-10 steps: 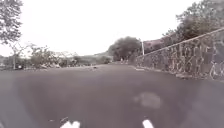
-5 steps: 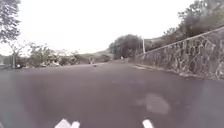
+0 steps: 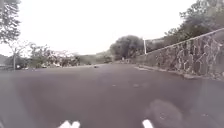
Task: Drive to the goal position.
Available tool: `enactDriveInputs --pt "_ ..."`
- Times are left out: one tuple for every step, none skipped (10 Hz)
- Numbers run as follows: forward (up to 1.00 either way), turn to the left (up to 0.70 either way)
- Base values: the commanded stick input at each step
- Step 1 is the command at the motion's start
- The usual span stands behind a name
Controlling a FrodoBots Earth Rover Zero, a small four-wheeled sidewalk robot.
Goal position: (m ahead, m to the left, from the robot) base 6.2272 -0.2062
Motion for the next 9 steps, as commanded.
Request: enactDriveInputs --pt "0.5 0.0" --pt "0.5 0.0" --pt "0.5 0.0" --pt "0.5 0.0" --pt "0.5 0.0" --pt "0.5 0.0" --pt "0.5 0.0" --pt "0.5 0.0" --pt "0.5 0.0"
